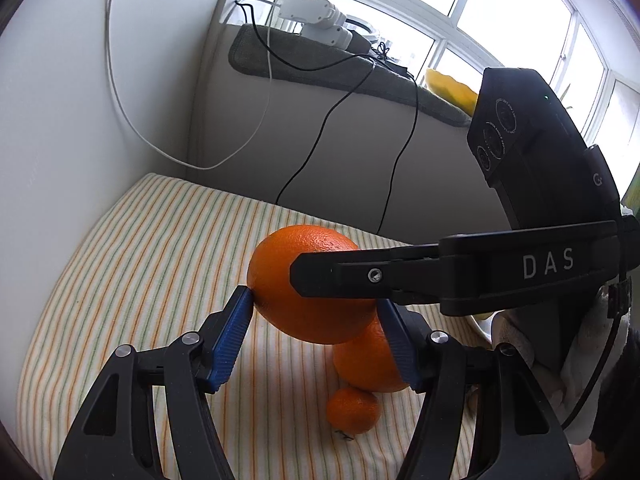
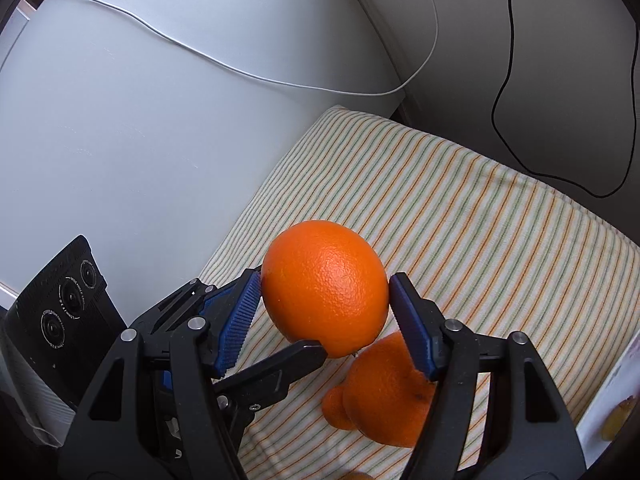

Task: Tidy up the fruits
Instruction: 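Carry the large orange into the white plate and open the right tool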

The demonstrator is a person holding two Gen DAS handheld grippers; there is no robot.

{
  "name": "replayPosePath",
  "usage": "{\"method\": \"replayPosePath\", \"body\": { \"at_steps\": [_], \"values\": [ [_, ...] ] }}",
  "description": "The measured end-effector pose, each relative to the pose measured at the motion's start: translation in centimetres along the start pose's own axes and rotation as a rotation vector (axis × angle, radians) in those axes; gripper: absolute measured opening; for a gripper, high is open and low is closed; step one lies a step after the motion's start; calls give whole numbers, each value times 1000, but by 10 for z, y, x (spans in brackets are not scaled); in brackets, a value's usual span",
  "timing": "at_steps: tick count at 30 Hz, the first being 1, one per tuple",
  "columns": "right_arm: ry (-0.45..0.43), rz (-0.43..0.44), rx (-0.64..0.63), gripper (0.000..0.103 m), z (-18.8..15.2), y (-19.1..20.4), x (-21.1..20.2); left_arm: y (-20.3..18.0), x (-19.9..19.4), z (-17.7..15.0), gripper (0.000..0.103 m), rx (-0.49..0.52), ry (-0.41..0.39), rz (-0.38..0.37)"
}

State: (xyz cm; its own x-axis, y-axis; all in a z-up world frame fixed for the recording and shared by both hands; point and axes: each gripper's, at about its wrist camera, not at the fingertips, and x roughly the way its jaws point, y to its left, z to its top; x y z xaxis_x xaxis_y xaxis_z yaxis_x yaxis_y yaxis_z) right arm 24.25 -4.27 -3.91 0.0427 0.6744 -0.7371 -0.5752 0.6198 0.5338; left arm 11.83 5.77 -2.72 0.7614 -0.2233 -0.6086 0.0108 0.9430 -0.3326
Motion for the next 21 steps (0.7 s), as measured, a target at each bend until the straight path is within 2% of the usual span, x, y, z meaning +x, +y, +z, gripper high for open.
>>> {"method": "replayPosePath", "body": {
  "at_steps": [21],
  "values": [
    [-132, -38, 117, 69, -44, -57, -94, -111, 17, -2, 64, 137, 1, -91]
  ]
}}
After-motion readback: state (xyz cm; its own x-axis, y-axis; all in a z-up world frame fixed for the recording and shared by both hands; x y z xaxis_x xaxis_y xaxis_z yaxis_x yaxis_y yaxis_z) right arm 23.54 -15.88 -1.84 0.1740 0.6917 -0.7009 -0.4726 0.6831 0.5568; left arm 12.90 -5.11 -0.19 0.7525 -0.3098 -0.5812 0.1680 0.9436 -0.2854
